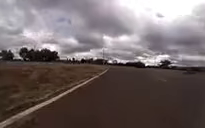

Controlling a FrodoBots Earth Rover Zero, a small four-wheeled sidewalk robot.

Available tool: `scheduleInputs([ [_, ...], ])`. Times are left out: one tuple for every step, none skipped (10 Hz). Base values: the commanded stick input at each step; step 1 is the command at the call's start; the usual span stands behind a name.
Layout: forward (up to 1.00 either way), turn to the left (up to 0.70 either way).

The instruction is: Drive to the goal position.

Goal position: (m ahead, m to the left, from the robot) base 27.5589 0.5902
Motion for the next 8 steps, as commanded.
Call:
scheduleInputs([
  [0.85,0.04],
  [0.85,-0.30],
  [0.85,-0.30],
  [0.85,-0.22],
  [0.85,-0.07],
  [0.85,-0.26],
  [0.85,-0.10],
  [0.85,-0.30],
])
